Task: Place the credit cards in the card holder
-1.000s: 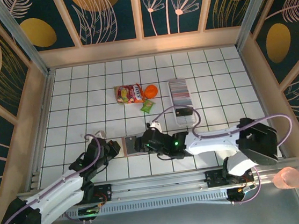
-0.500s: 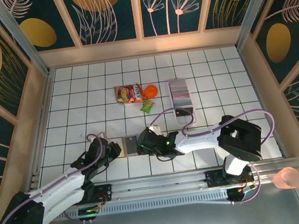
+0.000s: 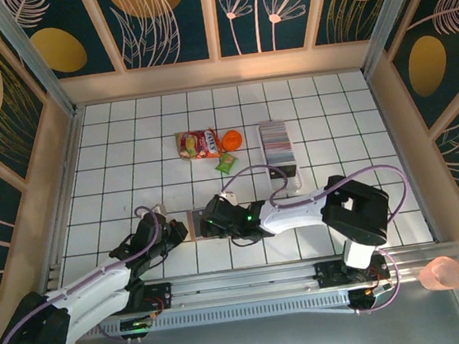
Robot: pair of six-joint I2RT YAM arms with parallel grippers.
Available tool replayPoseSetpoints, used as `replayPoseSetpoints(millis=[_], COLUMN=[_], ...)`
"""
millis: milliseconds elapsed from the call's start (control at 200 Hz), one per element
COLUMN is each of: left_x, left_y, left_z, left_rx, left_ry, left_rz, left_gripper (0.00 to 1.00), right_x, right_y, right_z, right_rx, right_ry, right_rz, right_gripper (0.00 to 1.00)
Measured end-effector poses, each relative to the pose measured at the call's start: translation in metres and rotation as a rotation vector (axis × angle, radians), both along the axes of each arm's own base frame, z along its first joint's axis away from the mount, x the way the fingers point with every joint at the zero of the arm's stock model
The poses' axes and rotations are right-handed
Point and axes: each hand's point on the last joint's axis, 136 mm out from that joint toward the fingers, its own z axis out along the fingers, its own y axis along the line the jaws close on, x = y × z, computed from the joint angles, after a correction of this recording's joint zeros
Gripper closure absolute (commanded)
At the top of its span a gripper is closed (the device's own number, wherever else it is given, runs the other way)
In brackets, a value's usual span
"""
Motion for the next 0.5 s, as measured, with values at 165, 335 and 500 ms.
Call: replayPoseSetpoints(millis=[165, 335, 500], left_x=[0.001, 0.0, 0.0], left_y=[0.0, 0.0, -0.001], left_z=[0.0, 0.0, 0.0], left_rx=[-0.004, -0.006, -0.01], left_ry=[-0.005, -0.008, -0.01], left_rz=[0.0, 0.0, -0.001], left_gripper=[1.0, 1.0, 1.0], right_x=[0.0, 0.001, 0.003], right_y=[0.015, 0.028, 0.04], right_z=[0.002, 0.012, 0.023], right_rx=[0.048, 0.115, 0.182], right_ry=[0.006, -0.001, -0.018], right_rz=[0.017, 0.032, 0.04], right_gripper=[0.36, 0.36, 0.36])
